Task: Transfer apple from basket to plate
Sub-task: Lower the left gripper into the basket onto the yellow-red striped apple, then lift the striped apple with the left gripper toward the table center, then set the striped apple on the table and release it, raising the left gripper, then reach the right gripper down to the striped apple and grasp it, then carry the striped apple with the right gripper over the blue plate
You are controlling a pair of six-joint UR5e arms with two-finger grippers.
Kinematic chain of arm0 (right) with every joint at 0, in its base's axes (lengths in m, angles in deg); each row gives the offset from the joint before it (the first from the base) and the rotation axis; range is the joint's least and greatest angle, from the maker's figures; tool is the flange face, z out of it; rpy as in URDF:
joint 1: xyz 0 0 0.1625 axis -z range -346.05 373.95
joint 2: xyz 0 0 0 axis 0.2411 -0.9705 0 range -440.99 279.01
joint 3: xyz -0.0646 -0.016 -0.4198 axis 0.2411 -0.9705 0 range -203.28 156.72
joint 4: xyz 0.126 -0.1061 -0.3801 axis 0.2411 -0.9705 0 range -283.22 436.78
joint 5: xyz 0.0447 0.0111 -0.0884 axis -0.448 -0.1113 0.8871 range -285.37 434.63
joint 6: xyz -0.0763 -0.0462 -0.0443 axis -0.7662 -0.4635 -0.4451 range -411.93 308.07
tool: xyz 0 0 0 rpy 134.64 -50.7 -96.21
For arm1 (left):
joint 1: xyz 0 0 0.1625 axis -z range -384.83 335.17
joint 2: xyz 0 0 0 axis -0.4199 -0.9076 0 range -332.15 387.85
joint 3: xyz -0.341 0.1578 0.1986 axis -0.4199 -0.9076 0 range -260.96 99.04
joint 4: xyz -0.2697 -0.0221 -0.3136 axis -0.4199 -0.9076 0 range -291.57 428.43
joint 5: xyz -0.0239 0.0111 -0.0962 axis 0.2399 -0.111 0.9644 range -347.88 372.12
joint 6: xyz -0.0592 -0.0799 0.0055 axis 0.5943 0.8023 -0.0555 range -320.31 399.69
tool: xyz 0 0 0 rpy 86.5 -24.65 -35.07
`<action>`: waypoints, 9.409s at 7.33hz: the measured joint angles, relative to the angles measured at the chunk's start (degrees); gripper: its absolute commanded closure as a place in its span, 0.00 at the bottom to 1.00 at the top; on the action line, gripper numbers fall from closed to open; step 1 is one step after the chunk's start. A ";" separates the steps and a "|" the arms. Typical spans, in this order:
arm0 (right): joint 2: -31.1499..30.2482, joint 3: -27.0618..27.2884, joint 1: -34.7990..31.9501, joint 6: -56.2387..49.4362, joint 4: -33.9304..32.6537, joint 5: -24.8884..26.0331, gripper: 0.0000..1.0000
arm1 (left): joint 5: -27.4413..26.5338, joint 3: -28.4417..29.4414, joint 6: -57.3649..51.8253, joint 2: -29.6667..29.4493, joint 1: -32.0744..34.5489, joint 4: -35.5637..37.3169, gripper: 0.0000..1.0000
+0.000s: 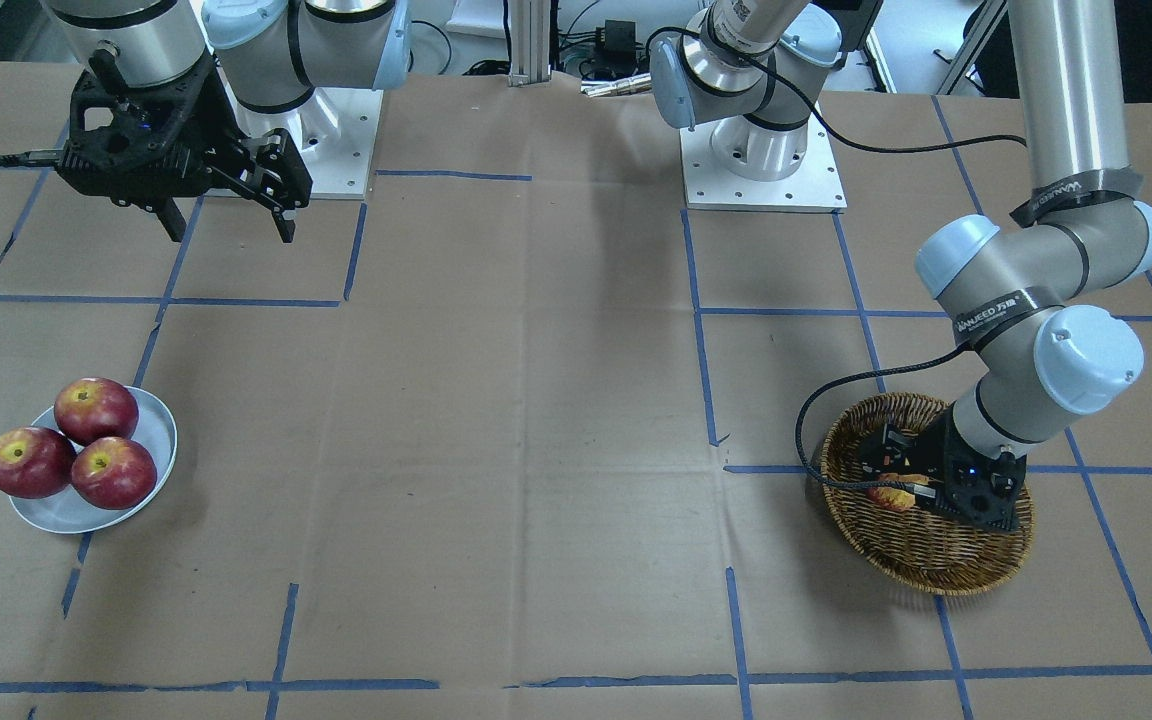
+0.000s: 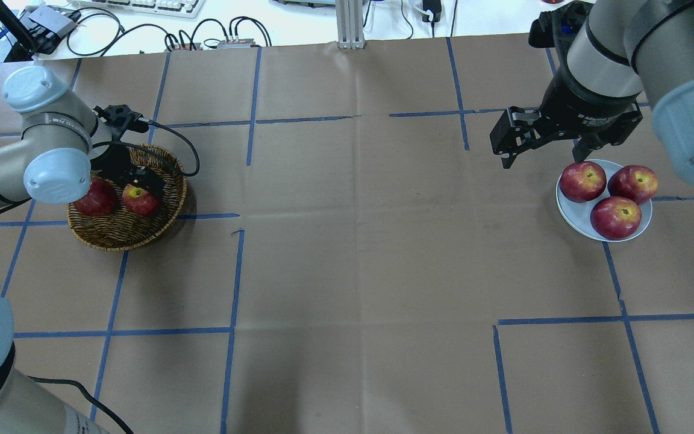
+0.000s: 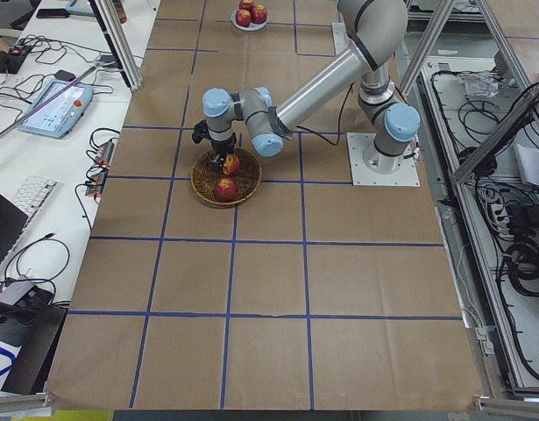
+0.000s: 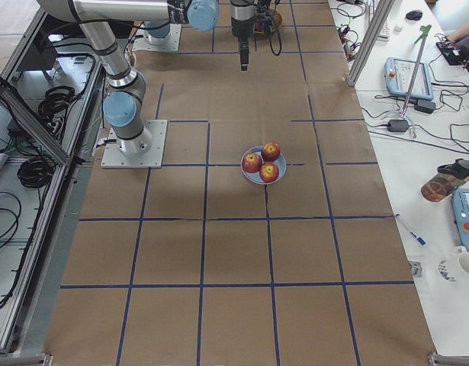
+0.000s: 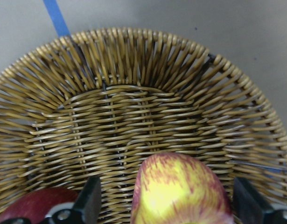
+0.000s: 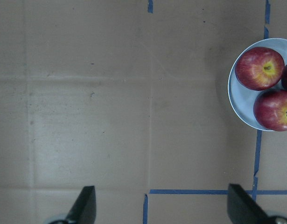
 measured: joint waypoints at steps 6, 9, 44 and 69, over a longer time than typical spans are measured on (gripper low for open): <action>0.00 0.00 0.00 0.02 0.02 0.00 0.00 | -0.02 -1.74 3.27 0.32 0.00 0.47 0.78; 0.00 0.00 0.00 0.00 0.00 0.00 0.00 | -0.30 -0.77 6.26 2.53 1.00 -0.49 0.90; 14.32 -2.29 -14.77 19.57 -15.76 0.51 0.00 | 0.49 11.06 39.02 29.71 25.66 -39.08 0.01; 13.54 11.72 15.99 -18.91 -28.71 2.49 0.34 | 0.75 8.89 29.31 30.79 20.21 -42.43 0.01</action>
